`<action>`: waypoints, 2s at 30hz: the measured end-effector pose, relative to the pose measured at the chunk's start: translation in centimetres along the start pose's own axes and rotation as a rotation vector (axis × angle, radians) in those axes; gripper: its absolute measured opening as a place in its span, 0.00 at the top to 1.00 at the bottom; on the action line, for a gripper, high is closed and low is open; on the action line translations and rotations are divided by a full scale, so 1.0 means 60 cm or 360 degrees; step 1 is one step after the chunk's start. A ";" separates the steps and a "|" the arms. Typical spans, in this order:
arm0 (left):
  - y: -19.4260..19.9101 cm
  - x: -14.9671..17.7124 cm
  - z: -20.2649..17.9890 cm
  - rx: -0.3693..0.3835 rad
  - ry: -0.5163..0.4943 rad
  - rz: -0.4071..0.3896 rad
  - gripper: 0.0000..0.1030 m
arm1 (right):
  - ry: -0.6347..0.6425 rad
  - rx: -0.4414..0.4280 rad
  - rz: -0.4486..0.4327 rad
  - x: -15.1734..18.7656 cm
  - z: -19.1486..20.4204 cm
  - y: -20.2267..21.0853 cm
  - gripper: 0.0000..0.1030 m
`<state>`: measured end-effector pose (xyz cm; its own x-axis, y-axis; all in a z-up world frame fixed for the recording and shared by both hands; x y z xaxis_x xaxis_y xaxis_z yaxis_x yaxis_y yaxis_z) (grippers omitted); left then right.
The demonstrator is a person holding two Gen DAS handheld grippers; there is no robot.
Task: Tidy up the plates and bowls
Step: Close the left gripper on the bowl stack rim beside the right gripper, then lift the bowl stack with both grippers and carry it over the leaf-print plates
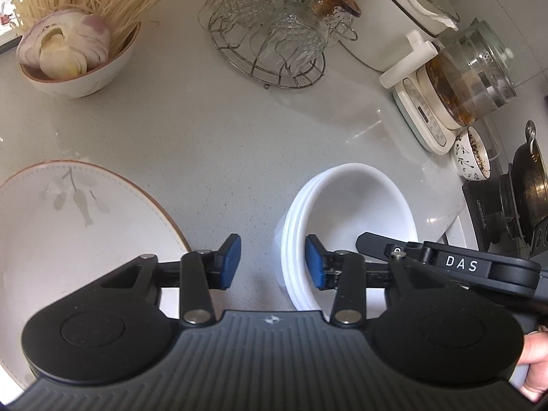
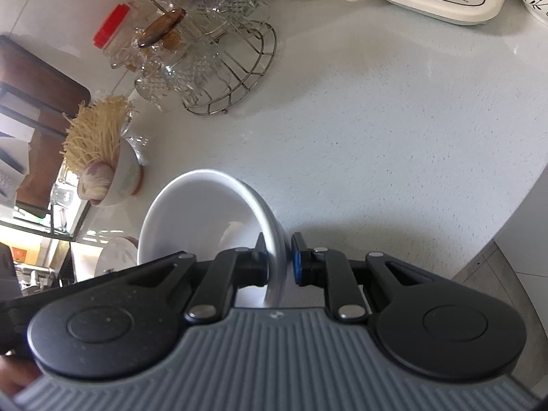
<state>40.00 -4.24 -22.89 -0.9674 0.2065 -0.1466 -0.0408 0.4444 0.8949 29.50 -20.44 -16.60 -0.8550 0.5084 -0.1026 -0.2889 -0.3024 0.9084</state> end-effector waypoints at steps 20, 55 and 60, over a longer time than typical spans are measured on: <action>0.033 0.026 0.006 0.0093 0.0012 -0.0021 0.80 | 0.0078 0.0011 0.0024 0.014 0.029 0.016 0.84; 0.190 0.093 0.072 0.0055 0.0217 -0.0304 0.80 | 0.0395 -0.0084 0.0055 0.040 0.169 0.044 0.84; 0.200 0.109 0.104 0.0030 0.0312 -0.0341 0.80 | 0.0471 -0.0084 0.0131 0.047 0.198 0.019 0.84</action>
<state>34.78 7.89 -15.73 -0.9673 -0.0655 -0.2452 -0.2462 0.4763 0.8441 31.88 -9.75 -11.00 -0.9624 0.2263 -0.1501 -0.2288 -0.3780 0.8971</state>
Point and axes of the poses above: each gripper's, at about its wrist camera, not at the fingertips, and y roughly against the way its jaws point, z to its left, x to its underside, the point moved 4 cm from there along -y, roughly the way its jaws point, and after that the axes turned 9 degrees about z, right-handed, at the moved point
